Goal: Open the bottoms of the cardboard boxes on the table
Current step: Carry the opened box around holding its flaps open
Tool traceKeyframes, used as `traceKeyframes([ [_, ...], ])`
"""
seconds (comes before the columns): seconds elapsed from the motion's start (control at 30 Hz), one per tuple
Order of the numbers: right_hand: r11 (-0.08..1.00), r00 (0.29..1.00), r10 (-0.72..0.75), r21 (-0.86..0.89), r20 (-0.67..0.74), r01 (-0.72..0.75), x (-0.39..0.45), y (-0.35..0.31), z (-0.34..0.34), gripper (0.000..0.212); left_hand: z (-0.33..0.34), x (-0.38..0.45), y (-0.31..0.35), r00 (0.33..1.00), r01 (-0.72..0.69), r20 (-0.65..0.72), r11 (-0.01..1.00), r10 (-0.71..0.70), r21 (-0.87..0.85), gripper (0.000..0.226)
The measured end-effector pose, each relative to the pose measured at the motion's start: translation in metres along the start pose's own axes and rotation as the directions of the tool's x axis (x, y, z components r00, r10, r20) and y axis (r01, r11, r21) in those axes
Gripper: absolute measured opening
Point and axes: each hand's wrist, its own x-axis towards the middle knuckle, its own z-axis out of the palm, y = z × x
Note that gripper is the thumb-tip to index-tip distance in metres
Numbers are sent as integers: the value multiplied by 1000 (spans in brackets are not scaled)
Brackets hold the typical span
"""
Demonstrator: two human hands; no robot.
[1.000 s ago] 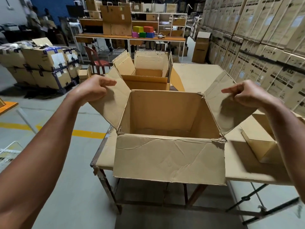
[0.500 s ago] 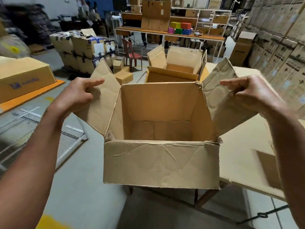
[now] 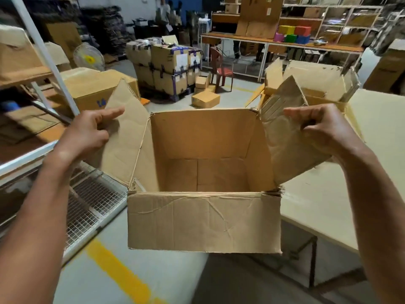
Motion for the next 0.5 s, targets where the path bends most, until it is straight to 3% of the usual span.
traceKeyframes([
  [0.23, 996, 998, 21, 82, 67, -26, 28, -50, 105, 64, -70, 25, -103, 996, 85, -18, 996, -85, -8, 68],
  [0.5, 999, 997, 16, 28, 70, -18, 89, -66, 211, 66, -60, 105, -151, 993, 104, 39, 988, -109, 111, 77],
])
